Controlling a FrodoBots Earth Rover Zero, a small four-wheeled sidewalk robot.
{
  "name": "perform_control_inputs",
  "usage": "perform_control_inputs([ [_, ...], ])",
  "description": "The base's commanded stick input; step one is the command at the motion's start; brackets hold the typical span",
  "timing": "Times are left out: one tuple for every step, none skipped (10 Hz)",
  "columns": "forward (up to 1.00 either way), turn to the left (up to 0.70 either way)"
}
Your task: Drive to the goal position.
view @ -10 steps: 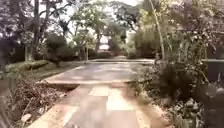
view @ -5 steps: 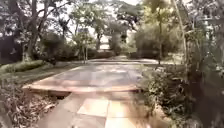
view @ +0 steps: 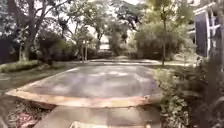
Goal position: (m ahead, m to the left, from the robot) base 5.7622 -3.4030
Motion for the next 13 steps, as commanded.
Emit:
perform_control_inputs([
  [1.00,-0.36],
  [1.00,-0.38],
  [1.00,-0.38],
  [1.00,-0.38],
  [1.00,-0.38],
  [1.00,-0.38],
  [1.00,-0.38],
  [1.00,-0.38],
  [1.00,-0.38],
  [1.00,-0.39],
  [1.00,-0.40],
  [1.00,-0.40],
  [1.00,-0.40],
])
